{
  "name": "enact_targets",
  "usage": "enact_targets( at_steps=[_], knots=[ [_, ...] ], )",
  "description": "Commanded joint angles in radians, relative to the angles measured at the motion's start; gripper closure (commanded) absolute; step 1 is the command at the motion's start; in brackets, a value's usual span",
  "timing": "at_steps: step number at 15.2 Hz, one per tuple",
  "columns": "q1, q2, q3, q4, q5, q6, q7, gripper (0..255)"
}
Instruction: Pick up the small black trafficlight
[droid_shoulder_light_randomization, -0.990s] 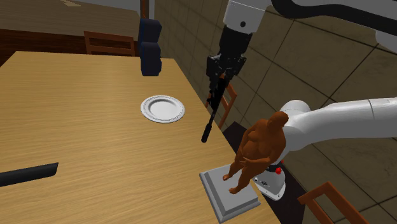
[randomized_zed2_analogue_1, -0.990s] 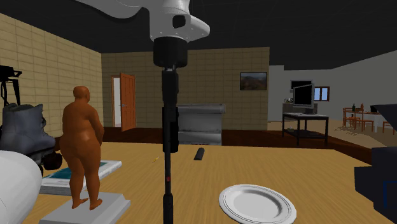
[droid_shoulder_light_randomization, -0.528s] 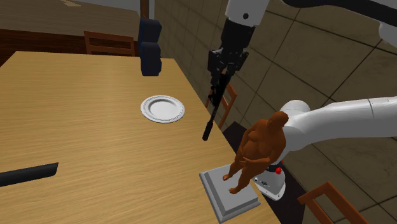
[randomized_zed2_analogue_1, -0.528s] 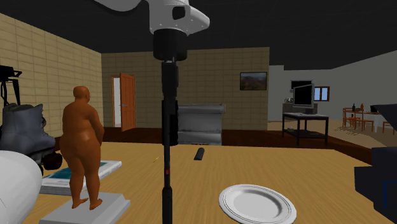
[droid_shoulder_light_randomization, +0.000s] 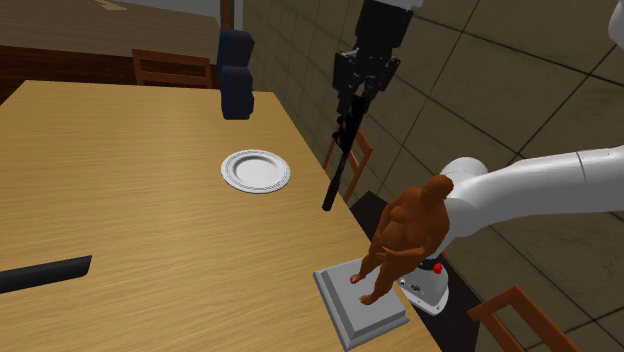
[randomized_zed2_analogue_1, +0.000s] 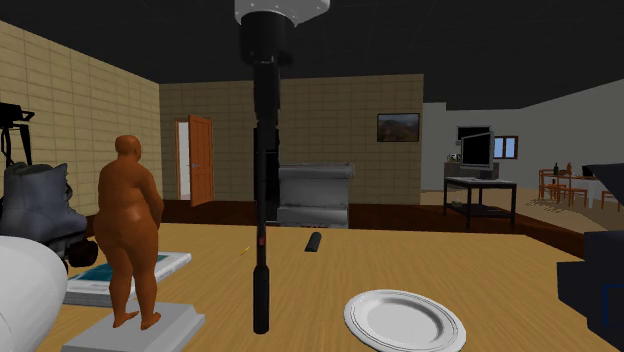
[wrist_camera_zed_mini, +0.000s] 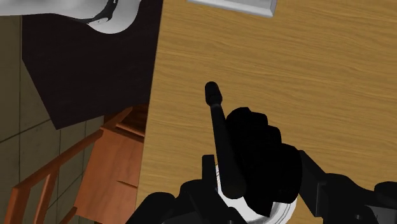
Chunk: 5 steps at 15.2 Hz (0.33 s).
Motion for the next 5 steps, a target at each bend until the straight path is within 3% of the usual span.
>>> enact_targets(
  at_steps=[1, 5],
  knots=[
    [-0.003, 0.012, -0.005, 0.035, -0.005, -0.023, 0.001, 255],
    [-0.006, 0.025, -0.008, 0.072, -0.009, -0.048, 0.004, 255]
  ],
)
